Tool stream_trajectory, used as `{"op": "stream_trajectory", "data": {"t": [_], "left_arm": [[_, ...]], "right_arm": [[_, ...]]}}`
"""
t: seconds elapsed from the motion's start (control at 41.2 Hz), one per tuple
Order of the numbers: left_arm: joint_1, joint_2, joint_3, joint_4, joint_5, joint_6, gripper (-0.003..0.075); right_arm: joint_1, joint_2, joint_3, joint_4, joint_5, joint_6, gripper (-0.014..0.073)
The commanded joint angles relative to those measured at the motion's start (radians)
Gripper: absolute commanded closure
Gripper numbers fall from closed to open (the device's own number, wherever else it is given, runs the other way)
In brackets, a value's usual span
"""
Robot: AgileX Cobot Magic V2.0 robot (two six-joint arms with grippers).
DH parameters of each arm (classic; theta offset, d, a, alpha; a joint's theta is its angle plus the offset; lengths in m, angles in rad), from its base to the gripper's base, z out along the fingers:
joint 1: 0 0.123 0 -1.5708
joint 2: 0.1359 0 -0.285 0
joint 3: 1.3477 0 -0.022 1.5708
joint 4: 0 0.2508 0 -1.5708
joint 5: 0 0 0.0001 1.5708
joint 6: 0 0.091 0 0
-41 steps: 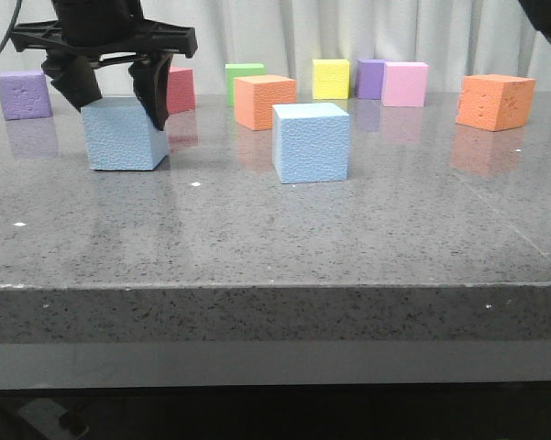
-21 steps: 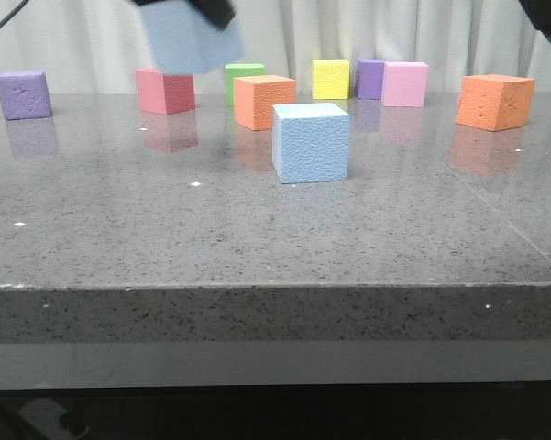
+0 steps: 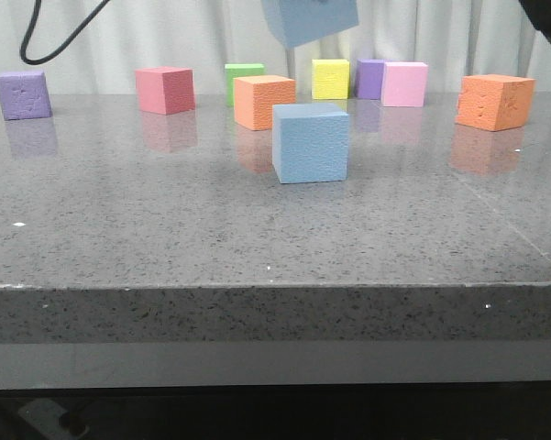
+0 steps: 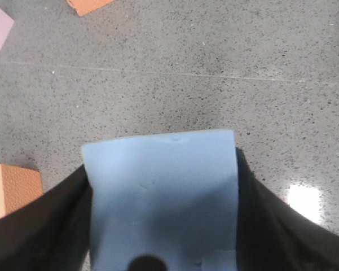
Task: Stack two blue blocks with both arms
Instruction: 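Lift the held light-blue cube and carry it above the centre cube, then lower the held cube onto the centre cube and open the left gripper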
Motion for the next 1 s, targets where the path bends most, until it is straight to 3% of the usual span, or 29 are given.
{"op": "stream_trajectory", "data": {"t": [0.0, 0.971], "left_arm": [[-0.022, -0.030, -0.031, 0.023, -0.053, 0.009, 0.0376], [-0.029, 0.005, 0.004, 0.039, -0.047, 0.026, 0.0376]], "right_arm": [[-0.006, -0.012, -0.022, 0.017, -0.055, -0.009, -0.0005], [-0.006, -0.012, -0.022, 0.017, -0.055, -0.009, -0.0005]]}}
